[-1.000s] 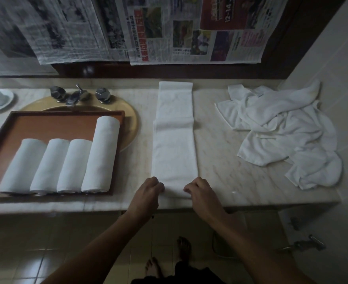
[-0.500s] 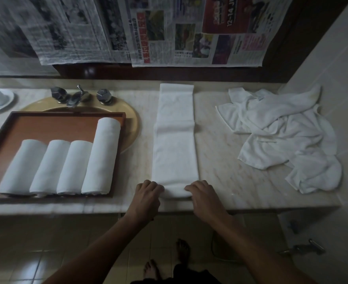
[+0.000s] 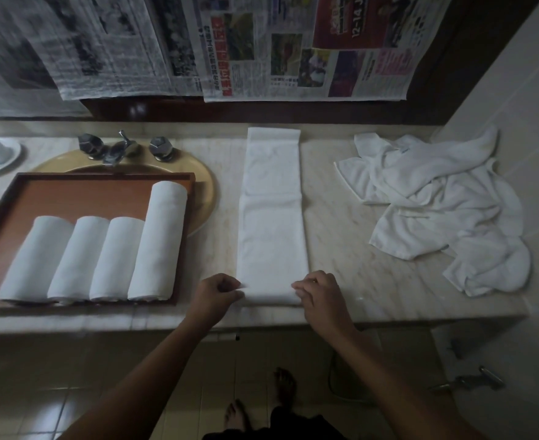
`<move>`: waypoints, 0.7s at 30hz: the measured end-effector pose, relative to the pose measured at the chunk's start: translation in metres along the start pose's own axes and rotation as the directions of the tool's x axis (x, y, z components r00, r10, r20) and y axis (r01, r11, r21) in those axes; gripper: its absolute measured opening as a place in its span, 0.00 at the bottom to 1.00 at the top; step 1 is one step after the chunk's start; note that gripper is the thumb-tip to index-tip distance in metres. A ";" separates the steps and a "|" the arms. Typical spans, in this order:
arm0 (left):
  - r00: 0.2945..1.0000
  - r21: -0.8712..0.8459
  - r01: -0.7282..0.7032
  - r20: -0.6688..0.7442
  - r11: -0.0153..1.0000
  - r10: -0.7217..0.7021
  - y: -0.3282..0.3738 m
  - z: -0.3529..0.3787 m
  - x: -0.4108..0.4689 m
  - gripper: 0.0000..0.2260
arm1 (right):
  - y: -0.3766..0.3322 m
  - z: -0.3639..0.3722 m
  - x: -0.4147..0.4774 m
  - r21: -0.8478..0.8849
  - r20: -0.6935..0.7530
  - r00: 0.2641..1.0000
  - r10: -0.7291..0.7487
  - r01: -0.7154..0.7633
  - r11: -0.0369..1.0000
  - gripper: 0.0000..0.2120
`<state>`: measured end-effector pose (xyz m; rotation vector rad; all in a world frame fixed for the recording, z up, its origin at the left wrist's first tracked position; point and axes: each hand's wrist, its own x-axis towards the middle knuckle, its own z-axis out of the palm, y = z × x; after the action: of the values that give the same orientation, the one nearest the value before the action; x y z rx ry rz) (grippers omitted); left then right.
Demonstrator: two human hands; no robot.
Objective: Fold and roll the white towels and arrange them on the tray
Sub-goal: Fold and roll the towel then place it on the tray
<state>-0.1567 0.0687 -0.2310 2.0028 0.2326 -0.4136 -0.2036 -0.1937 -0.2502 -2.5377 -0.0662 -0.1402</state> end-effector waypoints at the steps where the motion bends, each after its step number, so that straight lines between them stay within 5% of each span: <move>1: 1.000 -0.008 0.013 -0.016 1.000 -0.013 0.000 0.002 0.001 0.06 | -0.002 0.001 0.000 -0.029 -0.009 0.999 -0.037 0.037 0.999 0.10; 5: 0.976 0.286 -0.141 -0.120 0.948 0.182 0.003 0.013 -0.004 0.05 | -0.008 0.007 0.000 -0.115 0.017 0.994 -0.106 0.107 0.988 0.19; 9: 0.785 0.646 -0.524 0.114 0.555 0.608 -0.001 0.026 -0.007 0.10 | -0.016 0.009 -0.003 -0.218 0.037 0.985 -0.168 0.172 0.961 0.16; 11: 0.749 0.700 -0.562 0.205 0.440 0.630 -0.008 0.031 -0.008 0.13 | -0.020 0.008 -0.007 -0.268 0.070 0.975 -0.211 0.222 0.938 0.14; 21: 0.724 0.789 -0.564 0.330 0.243 0.606 -0.010 0.031 -0.006 0.19 | -0.004 0.020 -0.006 -0.385 0.177 0.953 -0.247 0.298 0.874 0.22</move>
<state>-0.1715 0.0457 -0.2495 2.8765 -0.9281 0.0794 -0.2085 -0.1795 -0.2651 -2.9423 -0.4962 -0.1178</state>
